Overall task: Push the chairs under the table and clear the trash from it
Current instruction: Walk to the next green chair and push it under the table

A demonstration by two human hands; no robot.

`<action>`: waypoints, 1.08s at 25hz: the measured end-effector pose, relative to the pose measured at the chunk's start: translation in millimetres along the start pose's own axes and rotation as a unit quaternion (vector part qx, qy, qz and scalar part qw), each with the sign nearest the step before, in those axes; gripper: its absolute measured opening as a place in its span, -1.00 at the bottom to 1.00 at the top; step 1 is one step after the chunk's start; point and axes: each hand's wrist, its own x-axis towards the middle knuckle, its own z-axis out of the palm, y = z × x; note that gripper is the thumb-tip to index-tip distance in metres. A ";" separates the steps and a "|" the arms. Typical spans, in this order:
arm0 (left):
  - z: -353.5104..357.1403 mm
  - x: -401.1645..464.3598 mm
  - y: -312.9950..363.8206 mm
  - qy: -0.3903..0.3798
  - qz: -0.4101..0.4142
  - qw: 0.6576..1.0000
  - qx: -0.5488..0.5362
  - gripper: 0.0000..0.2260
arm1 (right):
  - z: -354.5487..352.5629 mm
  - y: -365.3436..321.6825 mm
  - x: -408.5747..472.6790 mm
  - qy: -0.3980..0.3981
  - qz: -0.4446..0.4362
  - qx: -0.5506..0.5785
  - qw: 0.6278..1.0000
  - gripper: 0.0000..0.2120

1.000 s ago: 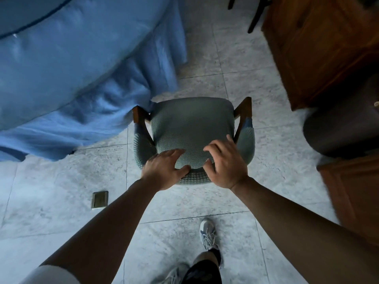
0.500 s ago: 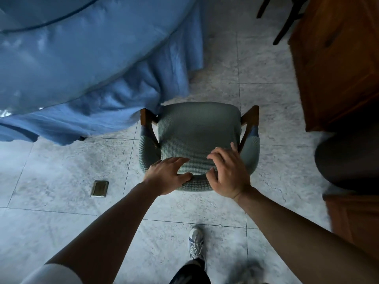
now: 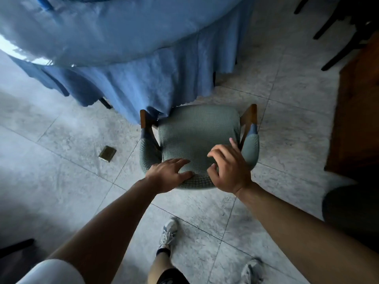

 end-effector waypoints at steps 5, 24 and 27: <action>23.6 -14.4 18.7 0.020 -0.049 0.998 -0.044 -0.39 | -8.8 18.6 8.4 -0.052 -0.058 0.052 0.996 -0.75; -50.9 87.9 -77.8 0.357 -0.113 0.919 -0.119 -0.23 | 75.4 19.6 185.9 -0.108 0.019 0.129 0.986 -0.46; -72.7 106.0 -99.6 0.348 -0.117 0.923 -0.116 -0.24 | 92.0 14.8 215.8 -0.104 0.008 0.083 0.991 -0.45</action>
